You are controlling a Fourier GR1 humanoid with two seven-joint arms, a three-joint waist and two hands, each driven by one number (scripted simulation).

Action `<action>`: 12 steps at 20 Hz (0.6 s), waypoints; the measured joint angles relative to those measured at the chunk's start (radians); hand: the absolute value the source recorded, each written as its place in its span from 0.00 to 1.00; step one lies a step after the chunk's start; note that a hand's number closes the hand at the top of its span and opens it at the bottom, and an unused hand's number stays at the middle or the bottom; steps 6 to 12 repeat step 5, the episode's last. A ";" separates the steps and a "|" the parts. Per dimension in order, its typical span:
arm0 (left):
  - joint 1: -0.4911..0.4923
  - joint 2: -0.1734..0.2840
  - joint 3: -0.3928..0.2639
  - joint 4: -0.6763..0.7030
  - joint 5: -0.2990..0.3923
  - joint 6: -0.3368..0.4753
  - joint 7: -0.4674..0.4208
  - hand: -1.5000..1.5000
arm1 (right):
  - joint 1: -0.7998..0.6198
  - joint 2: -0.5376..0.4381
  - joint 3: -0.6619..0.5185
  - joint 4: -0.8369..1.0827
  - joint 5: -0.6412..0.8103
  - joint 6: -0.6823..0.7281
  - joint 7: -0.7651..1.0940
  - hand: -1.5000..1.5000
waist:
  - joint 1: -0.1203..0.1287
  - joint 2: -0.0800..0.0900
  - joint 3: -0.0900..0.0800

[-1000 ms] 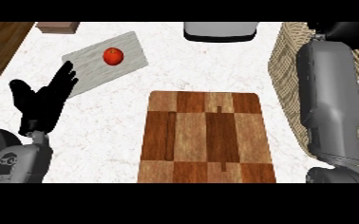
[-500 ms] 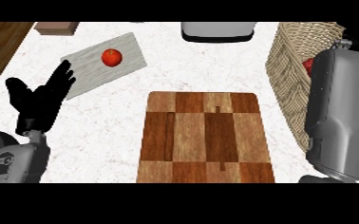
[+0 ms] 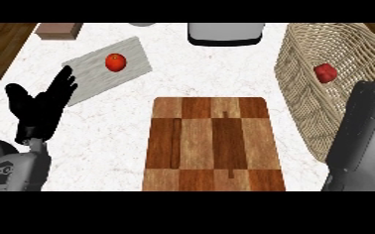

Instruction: Pick the bell pepper from the cutting board and place it in the basket

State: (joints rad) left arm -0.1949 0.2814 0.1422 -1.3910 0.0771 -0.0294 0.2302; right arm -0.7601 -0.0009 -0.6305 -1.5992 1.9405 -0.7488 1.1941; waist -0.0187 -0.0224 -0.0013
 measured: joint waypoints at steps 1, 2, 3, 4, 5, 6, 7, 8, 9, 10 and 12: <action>0.000 0.002 0.001 0.001 0.000 -0.001 0.003 0.50 | 0.030 0.001 0.025 -0.035 -0.021 0.017 0.007 0.00 | 0.000 -0.002 0.000; -0.003 0.002 0.004 0.007 -0.002 0.002 0.000 0.50 | 0.064 0.001 0.052 -0.076 -0.044 0.033 0.012 0.00 | -0.004 -0.002 0.000; 0.000 0.004 0.006 0.009 0.000 0.000 0.000 0.50 | 0.094 0.001 0.078 -0.115 -0.069 0.049 0.018 0.00 | -0.005 -0.004 0.000; 0.003 0.008 0.009 0.008 0.002 -0.003 0.001 0.50 | 0.132 0.001 0.103 -0.155 -0.094 0.061 0.021 0.00 | -0.006 -0.005 0.000; 0.004 0.008 0.011 0.006 0.003 -0.002 0.002 0.50 | 0.169 0.001 0.133 -0.198 -0.112 0.077 0.027 0.00 | -0.006 -0.005 0.000; 0.004 0.008 0.011 0.006 0.003 -0.002 0.002 0.50 | 0.169 0.001 0.133 -0.198 -0.112 0.077 0.027 0.00 | -0.006 -0.005 0.000; 0.004 0.008 0.011 0.006 0.003 -0.002 0.002 0.50 | 0.169 0.001 0.133 -0.198 -0.112 0.077 0.027 0.00 | -0.006 -0.005 0.000; 0.004 0.008 0.011 0.006 0.003 -0.002 0.002 0.50 | 0.169 0.001 0.133 -0.198 -0.112 0.077 0.027 0.00 | -0.006 -0.005 0.000; 0.004 0.008 0.011 0.006 0.003 -0.002 0.002 0.50 | 0.169 0.001 0.133 -0.198 -0.112 0.077 0.027 0.00 | -0.006 -0.005 0.000; 0.004 0.008 0.011 0.006 0.003 -0.002 0.002 0.50 | 0.169 0.001 0.133 -0.198 -0.112 0.077 0.027 0.00 | -0.006 -0.005 0.000; 0.004 0.008 0.011 0.006 0.003 -0.002 0.002 0.50 | 0.169 0.001 0.133 -0.198 -0.112 0.077 0.027 0.00 | -0.006 -0.005 0.000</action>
